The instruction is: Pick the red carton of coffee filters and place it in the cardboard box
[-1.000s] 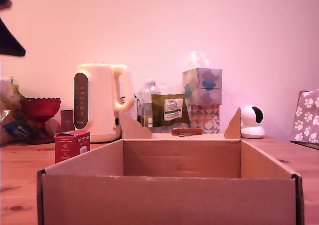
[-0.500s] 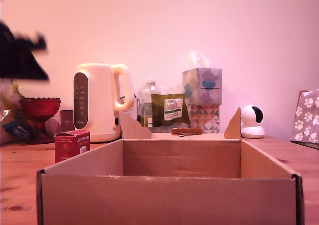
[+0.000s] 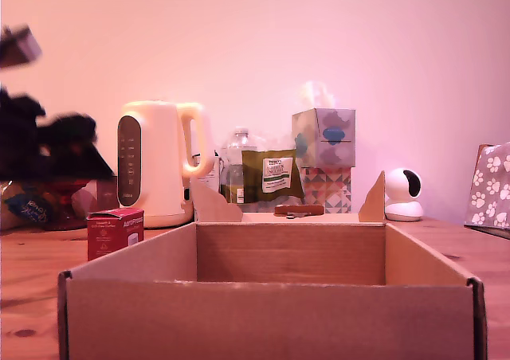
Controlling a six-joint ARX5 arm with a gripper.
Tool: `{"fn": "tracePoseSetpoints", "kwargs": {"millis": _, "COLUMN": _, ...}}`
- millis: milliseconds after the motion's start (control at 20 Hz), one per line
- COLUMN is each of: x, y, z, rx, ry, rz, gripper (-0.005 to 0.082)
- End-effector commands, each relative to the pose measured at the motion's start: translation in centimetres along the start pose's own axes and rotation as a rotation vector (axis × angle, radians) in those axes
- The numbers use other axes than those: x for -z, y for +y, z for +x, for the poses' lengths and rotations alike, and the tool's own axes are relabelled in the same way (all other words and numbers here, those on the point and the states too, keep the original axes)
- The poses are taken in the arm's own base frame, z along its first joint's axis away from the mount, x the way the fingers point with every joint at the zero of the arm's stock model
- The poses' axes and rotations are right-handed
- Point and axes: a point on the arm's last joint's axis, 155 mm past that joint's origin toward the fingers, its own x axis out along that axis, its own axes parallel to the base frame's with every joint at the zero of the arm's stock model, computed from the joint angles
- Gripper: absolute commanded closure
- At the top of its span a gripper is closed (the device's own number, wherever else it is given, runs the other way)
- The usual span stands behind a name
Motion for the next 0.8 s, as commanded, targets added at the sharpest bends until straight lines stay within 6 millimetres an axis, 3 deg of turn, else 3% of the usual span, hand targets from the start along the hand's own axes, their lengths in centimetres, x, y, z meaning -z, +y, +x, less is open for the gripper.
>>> {"fn": "tracePoseSetpoints", "kwargs": {"millis": 0, "x": 0.8, "y": -0.2, "z": 0.3, "rx": 0.004, "ry": 0.011, "rz": -0.008, "gripper": -0.0011}}
{"fn": "tracePoseSetpoints", "kwargs": {"millis": 300, "x": 0.5, "y": 0.1, "z": 1.9, "rx": -0.002, "ry": -0.026, "rz": -0.004, "gripper": -0.0011}}
{"fn": "tracePoseSetpoints", "kwargs": {"millis": 600, "x": 1.1, "y": 0.7, "z": 6.0, "rx": -0.014, "ry": 0.010, "rz": -0.008, "gripper": -0.0011}}
{"fn": "tracePoseSetpoints", "kwargs": {"millis": 750, "x": 2.4, "y": 0.9, "z": 7.7, "rx": -0.016, "ry": 0.075, "rz": -0.014, "gripper": -0.0010}}
